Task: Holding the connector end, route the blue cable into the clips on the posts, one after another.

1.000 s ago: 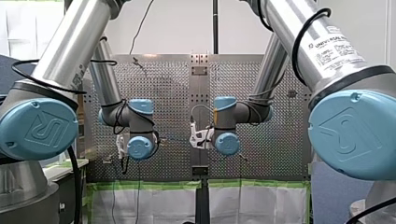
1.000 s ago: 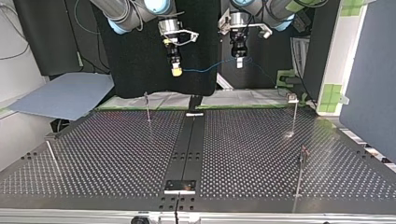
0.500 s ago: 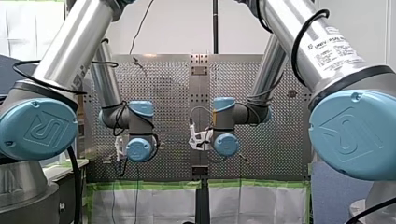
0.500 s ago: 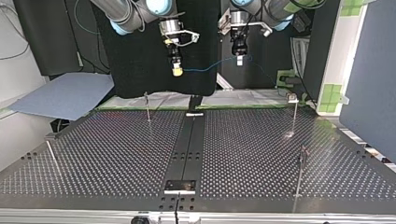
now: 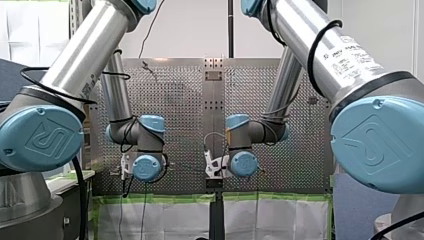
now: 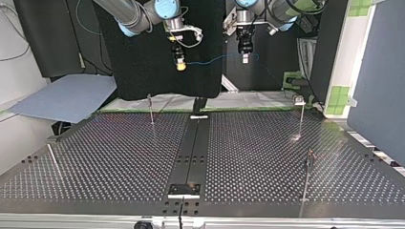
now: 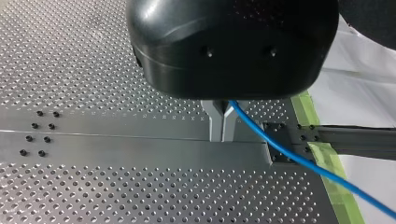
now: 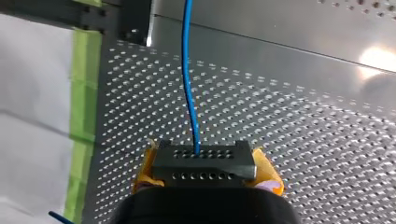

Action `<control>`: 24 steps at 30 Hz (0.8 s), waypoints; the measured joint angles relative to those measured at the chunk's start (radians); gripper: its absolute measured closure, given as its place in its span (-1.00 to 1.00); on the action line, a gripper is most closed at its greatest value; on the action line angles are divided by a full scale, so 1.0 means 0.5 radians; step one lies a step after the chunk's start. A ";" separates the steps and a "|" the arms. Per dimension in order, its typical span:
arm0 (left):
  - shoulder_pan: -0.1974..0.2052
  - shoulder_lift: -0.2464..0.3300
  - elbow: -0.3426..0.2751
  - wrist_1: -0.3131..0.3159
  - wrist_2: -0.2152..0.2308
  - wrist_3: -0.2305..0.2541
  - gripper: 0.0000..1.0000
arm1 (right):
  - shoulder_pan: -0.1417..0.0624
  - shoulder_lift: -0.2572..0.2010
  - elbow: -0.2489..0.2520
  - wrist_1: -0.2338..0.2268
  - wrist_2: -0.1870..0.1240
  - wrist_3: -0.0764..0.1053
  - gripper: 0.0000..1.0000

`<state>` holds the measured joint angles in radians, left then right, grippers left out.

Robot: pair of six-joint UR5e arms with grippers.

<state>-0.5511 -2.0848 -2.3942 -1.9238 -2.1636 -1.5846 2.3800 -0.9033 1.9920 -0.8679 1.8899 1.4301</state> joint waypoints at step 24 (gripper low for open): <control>0.032 0.266 0.009 -0.191 -0.004 -0.166 1.00 | 0.032 -0.299 -0.142 0.204 -0.139 0.209 1.00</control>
<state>-0.5349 -1.9519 -2.3897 -2.0190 -2.1656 -1.6676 2.3960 -1.0527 1.9210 -0.7658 1.8202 1.5347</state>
